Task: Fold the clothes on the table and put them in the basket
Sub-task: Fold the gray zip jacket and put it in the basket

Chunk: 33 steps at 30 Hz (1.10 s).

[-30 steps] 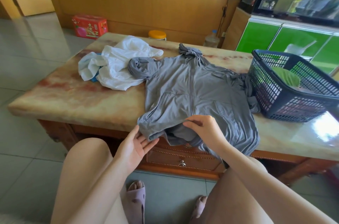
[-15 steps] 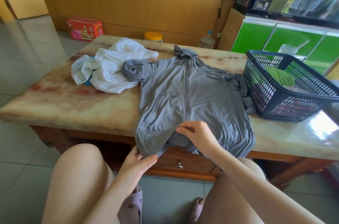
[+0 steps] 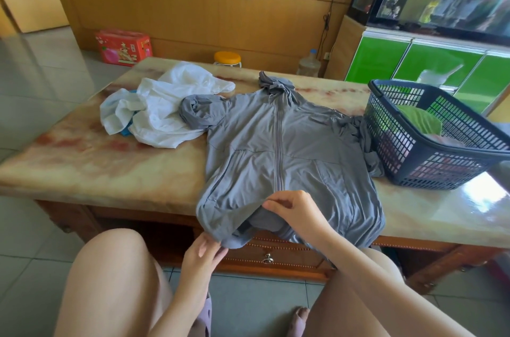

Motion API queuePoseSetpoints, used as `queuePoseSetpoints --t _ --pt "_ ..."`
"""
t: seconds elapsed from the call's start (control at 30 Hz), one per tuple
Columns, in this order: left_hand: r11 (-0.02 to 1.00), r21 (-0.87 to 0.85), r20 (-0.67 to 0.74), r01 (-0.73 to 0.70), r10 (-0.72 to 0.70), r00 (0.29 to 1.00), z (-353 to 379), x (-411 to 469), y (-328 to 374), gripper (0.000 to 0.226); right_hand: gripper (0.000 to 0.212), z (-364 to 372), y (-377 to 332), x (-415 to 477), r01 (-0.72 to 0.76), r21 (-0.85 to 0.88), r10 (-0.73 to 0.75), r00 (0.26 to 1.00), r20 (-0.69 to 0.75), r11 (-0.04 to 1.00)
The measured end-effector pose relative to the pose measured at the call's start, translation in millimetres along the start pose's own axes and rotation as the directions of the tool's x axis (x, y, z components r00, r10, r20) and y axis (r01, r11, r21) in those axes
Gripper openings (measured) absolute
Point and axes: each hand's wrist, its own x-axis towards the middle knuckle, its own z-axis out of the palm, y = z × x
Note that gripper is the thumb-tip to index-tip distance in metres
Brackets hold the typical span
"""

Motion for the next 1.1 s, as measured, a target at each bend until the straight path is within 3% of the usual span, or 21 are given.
queuePoseSetpoints --t 0.07,0.13,0.2,0.23,0.27,0.33,0.37,0.43,0.57,0.7,0.87,1.1 --pt "0.989 -0.147 -0.011 0.008 -0.01 1.0 -2.7 -0.6 -3.4 0.011 0.013 3.8 4.2 -3.5 0.0 0.0 0.0 1.0 0.028 1.0" --pt "0.973 -0.218 -0.037 0.071 -0.081 0.996 -4.4 -1.7 -11.7 0.017 0.011 5.3 3.1 -5.3 -0.003 0.048 0.002 1.0 0.023 0.999" --pt "0.964 -0.247 -0.018 0.1 -0.108 0.994 0.7 -4.3 -18.3 0.007 0.01 4.8 -1.9 -5.0 -0.008 0.096 0.008 1.0 0.003 0.995" --pt "0.966 -0.245 -0.026 0.083 -0.092 0.995 5.0 -4.1 -21.5 0.009 0.01 4.2 -4.8 -4.1 -0.006 0.101 0.007 1.0 -0.004 0.995" --pt "0.967 -0.247 -0.039 0.06 -0.071 0.997 9.0 -2.7 -25.1 0.027 0.01 3.7 -6.9 -2.9 0.001 0.096 0.0 1.0 -0.004 0.995" --pt "0.985 -0.171 -0.049 0.032 -0.041 0.998 12.7 -0.2 -30.0 0.051 0.011 3.4 -9.3 -1.1 0.016 0.071 -0.016 1.0 0.007 0.997" --pt "0.997 -0.077 -0.049 -0.011 0.007 0.999 13.2 0.2 -32.4 0.053 0.011 3.3 -9.6 -0.7 0.019 0.056 -0.02 1.0 0.009 0.998" --pt "0.994 0.098 -0.052 -0.053 0.059 0.997 11.8 0.2 -36.7 0.043 0.011 2.9 -9.5 -0.9 0.021 0.048 -0.022 1.0 0.006 0.999" --pt "0.988 0.144 -0.142 -0.051 0.071 0.987 11.3 5.8 -45.4 0.026 0.013 3.3 -9.7 -3.2 0.028 0.073 -0.028 1.0 0.001 0.997" --pt "0.995 0.087 -0.119 0.052 -0.042 0.992 25.0 8.3 -56.1 0.071 0.014 3.7 -11.4 -3.7 0.041 0.053 -0.04 0.999 -0.008 0.998" --pt "0.991 0.058 -0.162 0.123 -0.112 0.98 35.7 12.9 -67.7 0.04 0.013 -2.2 -16.3 0.8 0.041 0.061 -0.038 0.998 -0.05 0.997" --pt "0.993 0.007 -0.178 0.119 -0.116 0.977 40.1 14.7 -77.9 0.037 0.014 -2.6 -17.2 13.4 0.03 0.025 -0.028 0.996 -0.082 0.999"
